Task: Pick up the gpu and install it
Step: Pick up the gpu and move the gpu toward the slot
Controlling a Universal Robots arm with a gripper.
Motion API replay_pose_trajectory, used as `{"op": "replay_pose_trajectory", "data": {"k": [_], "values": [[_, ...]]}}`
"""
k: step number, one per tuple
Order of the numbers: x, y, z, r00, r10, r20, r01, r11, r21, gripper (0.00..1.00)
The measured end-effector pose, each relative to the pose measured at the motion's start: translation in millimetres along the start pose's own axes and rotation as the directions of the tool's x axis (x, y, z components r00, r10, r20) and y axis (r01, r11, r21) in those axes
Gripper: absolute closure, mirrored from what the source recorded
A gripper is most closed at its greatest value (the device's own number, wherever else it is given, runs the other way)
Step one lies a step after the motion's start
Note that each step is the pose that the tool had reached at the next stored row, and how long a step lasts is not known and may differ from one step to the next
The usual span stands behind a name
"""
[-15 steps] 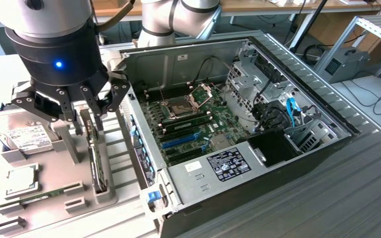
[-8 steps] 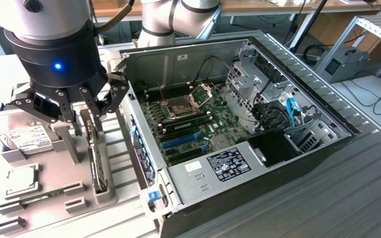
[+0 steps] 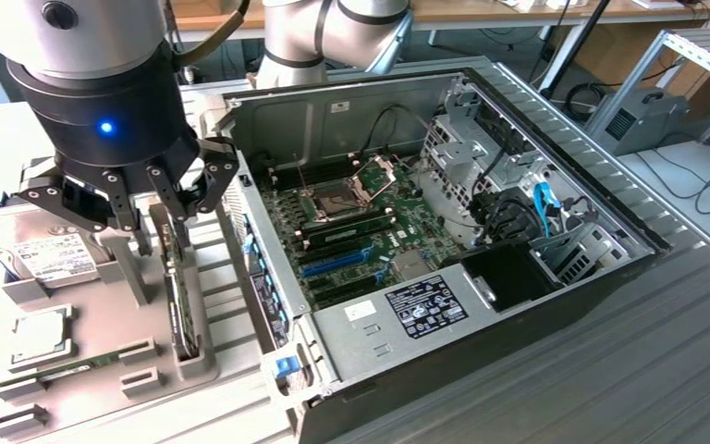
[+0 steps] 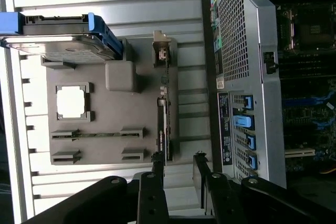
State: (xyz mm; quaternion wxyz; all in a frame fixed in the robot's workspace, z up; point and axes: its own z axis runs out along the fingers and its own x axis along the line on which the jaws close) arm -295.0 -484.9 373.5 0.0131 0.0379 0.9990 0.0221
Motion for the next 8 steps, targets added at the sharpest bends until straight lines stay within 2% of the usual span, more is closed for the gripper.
{"op": "replay_pose_trajectory", "data": {"k": [8], "values": [[1.3,-0.2,2.4,1.0000,0.000,0.0000,0.000,1.0000,0.0000,0.64]]}}
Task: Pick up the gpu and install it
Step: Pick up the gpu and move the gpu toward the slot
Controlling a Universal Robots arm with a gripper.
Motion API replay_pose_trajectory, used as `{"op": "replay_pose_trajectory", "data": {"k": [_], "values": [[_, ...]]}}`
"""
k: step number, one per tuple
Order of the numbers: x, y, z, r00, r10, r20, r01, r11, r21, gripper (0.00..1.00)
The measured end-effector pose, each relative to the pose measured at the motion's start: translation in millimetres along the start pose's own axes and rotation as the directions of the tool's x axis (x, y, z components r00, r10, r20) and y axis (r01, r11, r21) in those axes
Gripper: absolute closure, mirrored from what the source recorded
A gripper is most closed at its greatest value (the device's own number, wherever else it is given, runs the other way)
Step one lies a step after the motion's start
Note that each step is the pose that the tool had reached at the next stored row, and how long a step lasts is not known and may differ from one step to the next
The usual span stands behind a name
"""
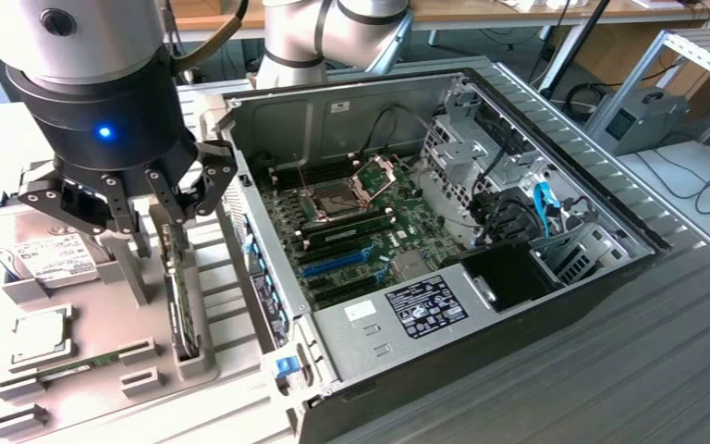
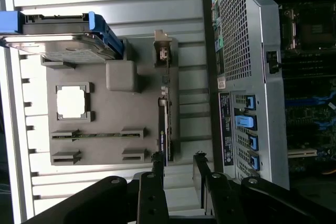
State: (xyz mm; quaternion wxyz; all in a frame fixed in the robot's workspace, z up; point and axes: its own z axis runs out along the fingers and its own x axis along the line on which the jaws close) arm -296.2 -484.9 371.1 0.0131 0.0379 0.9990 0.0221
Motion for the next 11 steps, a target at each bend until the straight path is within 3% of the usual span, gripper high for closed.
{"op": "replay_pose_trajectory", "data": {"k": [11], "values": [[1.9,-0.3,3.4,1.0000,0.000,0.0000,0.000,1.0000,-0.0001,0.64]]}}
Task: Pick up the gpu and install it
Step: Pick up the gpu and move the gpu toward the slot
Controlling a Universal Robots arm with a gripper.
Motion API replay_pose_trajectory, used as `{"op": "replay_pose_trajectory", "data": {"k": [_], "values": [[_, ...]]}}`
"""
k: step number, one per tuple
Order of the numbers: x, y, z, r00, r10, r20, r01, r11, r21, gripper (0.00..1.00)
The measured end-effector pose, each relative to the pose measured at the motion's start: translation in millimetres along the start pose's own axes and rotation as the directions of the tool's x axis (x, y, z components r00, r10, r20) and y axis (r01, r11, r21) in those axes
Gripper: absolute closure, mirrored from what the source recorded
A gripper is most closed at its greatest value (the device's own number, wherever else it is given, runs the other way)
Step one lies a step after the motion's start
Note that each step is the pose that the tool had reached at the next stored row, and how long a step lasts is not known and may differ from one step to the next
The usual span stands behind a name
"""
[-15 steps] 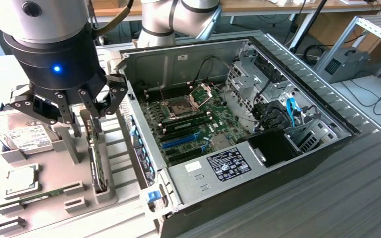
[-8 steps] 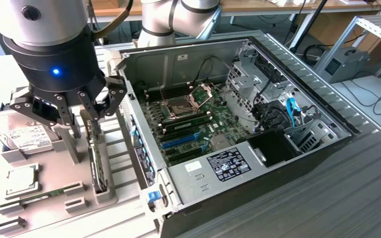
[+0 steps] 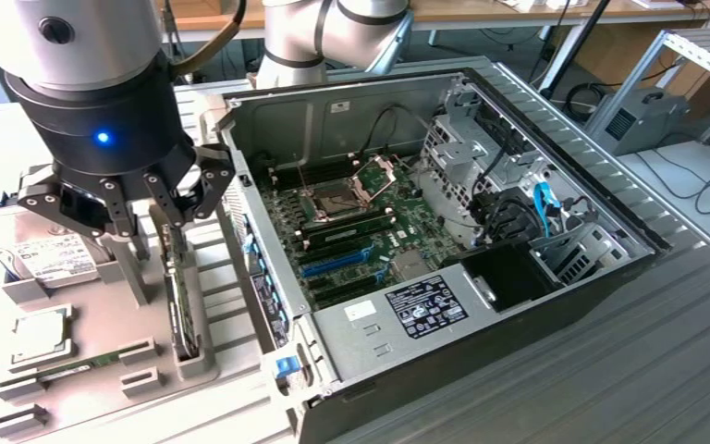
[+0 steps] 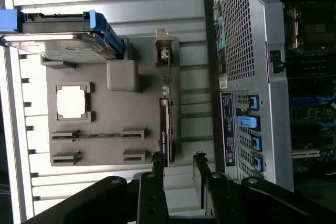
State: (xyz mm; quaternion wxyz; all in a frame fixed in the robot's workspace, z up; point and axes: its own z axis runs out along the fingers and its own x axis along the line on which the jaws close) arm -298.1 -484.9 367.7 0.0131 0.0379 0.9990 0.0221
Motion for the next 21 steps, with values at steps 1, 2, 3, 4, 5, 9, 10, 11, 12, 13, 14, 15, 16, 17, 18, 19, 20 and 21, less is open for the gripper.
{"op": "replay_pose_trajectory", "data": {"k": [1,2,3,4,5,9,10,11,12,13,14,15,16,17,18,19,20,21], "values": [[0.2,0.0,0.3,1.0000,0.000,0.0000,0.000,1.0000,0.0000,0.64],[0.4,-0.1,0.7,1.0000,0.000,0.0000,0.000,1.0000,0.0001,0.64],[0.6,-0.1,0.9,1.0000,0.000,-0.0001,0.000,1.0000,0.0001,0.64],[1.1,-0.1,1.6,1.0000,0.000,0.0000,0.000,1.0000,0.0001,0.64],[1.4,-0.2,2.2,1.0000,0.000,0.0000,0.000,1.0000,0.0001,0.64],[2.3,-0.3,3.5,1.0000,0.000,0.0000,0.000,1.0000,0.0001,0.64],[2.5,-0.4,3.8,1.0000,0.000,-0.0001,0.000,1.0000,0.0001,0.64],[2.7,-0.4,4.1,1.0000,0.000,0.0000,0.000,1.0000,0.0001,0.64],[3.1,-0.4,4.7,1.0000,0.000,-0.0001,0.000,1.0000,0.0001,0.64],[3.4,-0.5,5.1,1.0000,0.000,0.0000,0.000,1.0000,0.0001,0.64],[3.6,-0.5,5.4,1.0000,0.000,-0.0001,0.000,1.0000,0.0001,0.64],[3.8,-0.5,5.7,1.0000,0.000,0.0000,0.000,1.0000,0.0001,0.64],[4.0,-0.6,6.1,1.0000,0.000,0.0000,0.000,1.0000,0.0001,0.64],[4.3,-0.6,6.5,1.0000,0.000,-0.0001,0.000,1.0000,0.0001,0.64],[4.6,-0.7,6.8,1.0000,0.000,-0.0001,0.000,1.0000,0.0001,0.64],[4.8,-0.7,7.2,1.0000,0.000,0.0000,0.000,1.0000,0.0000,0.64],[5.0,-0.7,7.5,1.0000,0.000,0.0000,0.000,1.0000,0.0000,0.64],[5.3,-0.7,7.8,1.0000,0.000,-0.0001,0.000,1.0000,0.0001,0.64]]}}
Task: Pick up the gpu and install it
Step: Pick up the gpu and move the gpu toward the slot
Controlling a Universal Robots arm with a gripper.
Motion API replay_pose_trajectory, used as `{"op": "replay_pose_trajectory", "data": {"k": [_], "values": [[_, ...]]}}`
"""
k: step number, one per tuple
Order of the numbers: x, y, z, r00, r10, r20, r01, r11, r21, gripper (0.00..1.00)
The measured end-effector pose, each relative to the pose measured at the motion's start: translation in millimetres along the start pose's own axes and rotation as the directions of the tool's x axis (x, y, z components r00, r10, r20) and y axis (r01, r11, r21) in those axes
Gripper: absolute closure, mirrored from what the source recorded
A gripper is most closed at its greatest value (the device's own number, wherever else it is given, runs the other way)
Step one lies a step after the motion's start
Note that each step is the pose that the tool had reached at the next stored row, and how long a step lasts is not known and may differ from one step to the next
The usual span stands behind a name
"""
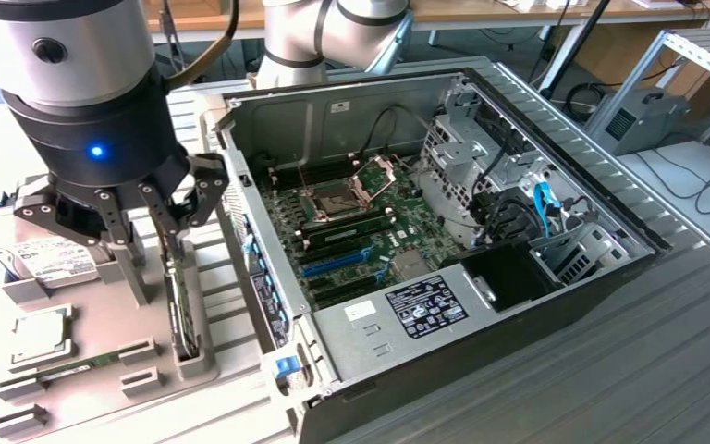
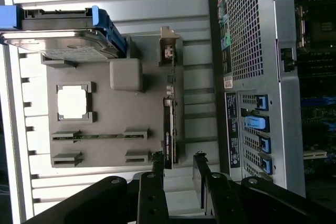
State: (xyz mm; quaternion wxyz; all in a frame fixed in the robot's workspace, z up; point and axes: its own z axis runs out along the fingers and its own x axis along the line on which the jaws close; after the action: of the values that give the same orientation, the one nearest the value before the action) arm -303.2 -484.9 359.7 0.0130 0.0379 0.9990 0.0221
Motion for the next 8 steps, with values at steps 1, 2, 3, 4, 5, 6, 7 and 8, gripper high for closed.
{"op": "replay_pose_trajectory", "data": {"k": [1,2,3,4,5,6,7,8], "values": [[0.2,0.0,0.3,1.0000,0.000,0.0001,0.000,1.0000,0.0000,0.64],[0.4,0.0,0.7,1.0000,0.000,0.0001,0.000,1.0000,-0.0001,0.64],[0.6,-0.1,1.0,1.0000,0.000,0.0001,0.000,1.0000,0.0000,0.64],[0.8,-0.1,1.4,1.0000,0.000,0.0001,0.000,1.0000,0.0000,0.64],[1.2,-0.2,1.9,1.0000,0.000,0.0000,0.000,1.0000,0.0000,0.64],[1.5,-0.2,2.2,1.0000,0.000,0.0001,0.000,1.0000,0.0000,0.64],[1.8,-0.3,2.5,1.0000,0.000,0.0001,0.000,1.0000,0.0000,0.64],[2.2,-0.3,2.8,1.0000,0.000,0.0000,0.000,1.0000,0.0000,0.64]]}}
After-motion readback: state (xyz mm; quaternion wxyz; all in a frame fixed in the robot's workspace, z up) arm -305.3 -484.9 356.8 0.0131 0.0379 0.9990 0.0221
